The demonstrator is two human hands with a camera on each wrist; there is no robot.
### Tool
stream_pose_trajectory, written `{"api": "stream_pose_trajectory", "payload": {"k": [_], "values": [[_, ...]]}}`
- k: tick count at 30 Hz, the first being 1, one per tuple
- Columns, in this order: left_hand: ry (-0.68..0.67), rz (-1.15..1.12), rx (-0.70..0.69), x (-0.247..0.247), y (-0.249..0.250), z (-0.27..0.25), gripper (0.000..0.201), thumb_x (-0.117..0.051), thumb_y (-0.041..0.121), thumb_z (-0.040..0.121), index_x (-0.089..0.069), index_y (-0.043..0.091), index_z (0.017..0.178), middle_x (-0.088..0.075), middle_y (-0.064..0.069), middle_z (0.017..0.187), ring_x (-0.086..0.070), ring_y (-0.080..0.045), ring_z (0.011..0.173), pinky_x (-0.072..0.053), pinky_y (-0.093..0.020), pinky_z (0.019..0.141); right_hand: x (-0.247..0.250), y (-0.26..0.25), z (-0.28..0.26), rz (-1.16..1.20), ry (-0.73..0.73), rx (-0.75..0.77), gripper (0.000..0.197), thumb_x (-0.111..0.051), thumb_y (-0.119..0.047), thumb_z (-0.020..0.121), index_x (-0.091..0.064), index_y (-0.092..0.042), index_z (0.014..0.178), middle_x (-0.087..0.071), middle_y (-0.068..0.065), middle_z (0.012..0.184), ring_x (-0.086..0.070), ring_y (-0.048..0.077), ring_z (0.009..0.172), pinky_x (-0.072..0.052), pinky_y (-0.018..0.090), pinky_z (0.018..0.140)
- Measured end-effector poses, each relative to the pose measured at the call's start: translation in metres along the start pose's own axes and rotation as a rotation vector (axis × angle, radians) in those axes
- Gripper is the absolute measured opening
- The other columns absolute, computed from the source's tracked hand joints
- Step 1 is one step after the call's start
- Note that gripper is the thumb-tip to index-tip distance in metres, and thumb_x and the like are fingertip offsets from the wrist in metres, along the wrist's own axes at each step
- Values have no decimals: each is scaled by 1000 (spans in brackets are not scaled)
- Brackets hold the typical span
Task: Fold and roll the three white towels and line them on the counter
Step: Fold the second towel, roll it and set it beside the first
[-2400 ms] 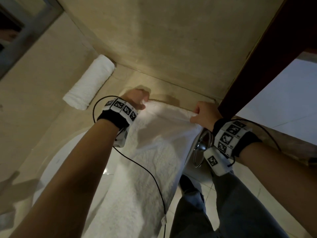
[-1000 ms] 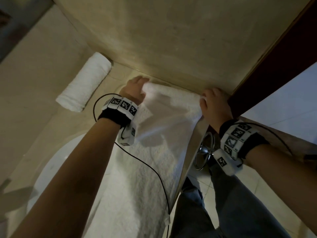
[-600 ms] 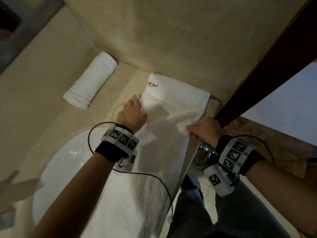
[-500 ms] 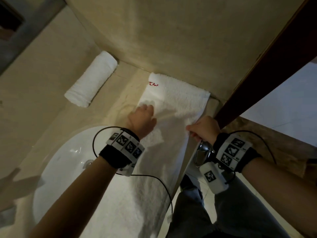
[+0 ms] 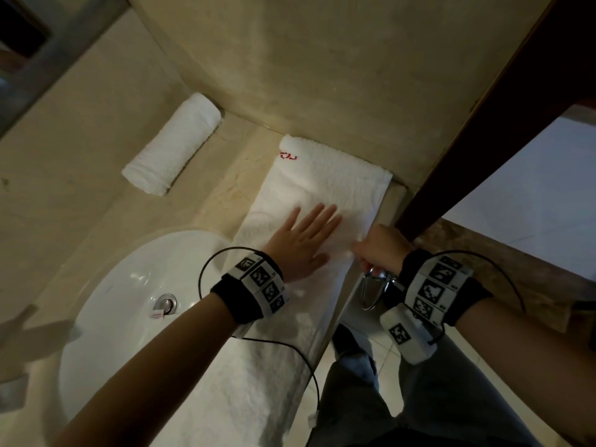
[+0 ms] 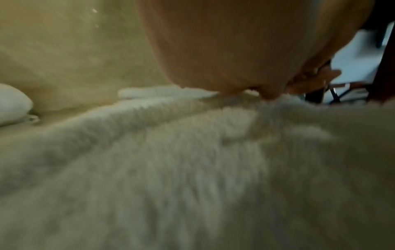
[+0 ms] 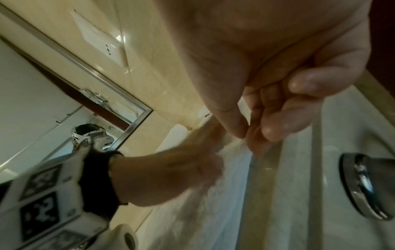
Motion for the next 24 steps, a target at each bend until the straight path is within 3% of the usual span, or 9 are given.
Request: {"api": "stream_pose_trajectory", "payload": {"k": [3,6,9,13,14,17,18,21,24], "values": [[-66,36,-47,-6,14,16,69,-20,49,98,14,16,148,19,-2,155,14,-19,144,6,-43,116,-4,-2,0,-11,-33,-8,25,-54,-18,85,-65,1,73,-67,12,61,-64,25,52,-54,31,54],[-121,14,-31,-7,17,21,72,-23,52,97,11,15,149,15,-5,157,10,-21,146,3,-43,116,1,1,3,10,-22,-54,22,-51,-12,85,-64,0,71,-63,6,48,-58,15,35,-43,17,34],[-57,-21,-73,4,20,6,76,-22,57,93,12,14,147,16,-4,155,12,-19,144,5,-42,116,8,4,6,-5,19,-66,26,-50,-13,87,-67,-2,71,-65,6,53,-55,13,30,-38,14,33],[-138,-56,-70,-26,43,-33,84,-21,64,81,-39,6,140,-37,-12,147,-37,-25,135,-40,-49,104,18,3,16,3,99,-49,28,-52,-17,87,-69,2,76,-69,11,66,-64,21,49,-55,27,53],[-140,-69,-76,-31,48,-38,85,-22,64,81,-39,5,140,-35,-14,148,-36,-27,136,-41,-49,103,19,1,17,4,104,-40,30,-52,-18,88,-70,4,78,-71,14,71,-66,27,58,-58,33,63],[-162,-176,-113,-24,53,-42,79,-26,58,92,-1,9,149,13,-7,154,10,-21,143,-3,-43,117,23,-6,21,-28,149,3,30,-51,-20,89,-69,4,81,-71,18,82,-68,34,76,-58,43,77],[-152,-239,-91,-17,50,-43,78,-30,56,94,1,11,150,14,-5,156,10,-19,144,1,-38,117,25,-9,22,-57,179,24,27,-49,-18,89,-67,2,84,-71,17,88,-67,34,82,-56,42,79],[7,-317,21,-1,49,-52,65,-43,54,90,-29,16,141,-28,-5,146,-34,-19,129,-28,-30,106,35,-22,21,-188,338,148,19,-43,-14,93,-59,-7,99,-64,15,105,-58,33,98,-44,34,75],[-78,-325,183,-8,53,-63,56,-48,50,89,-35,15,131,-39,-4,127,-46,-21,107,-42,-31,86,43,-44,21,-404,521,417,27,-44,-7,88,-56,-7,112,-54,16,116,-48,34,110,-40,40,84]]}}
Point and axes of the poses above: each hand's wrist, its own z-axis towards the middle knuckle, its own x-axis out of the back of the hand, y = z × x, the point moved 4 cm from there along z, towards the middle knuckle
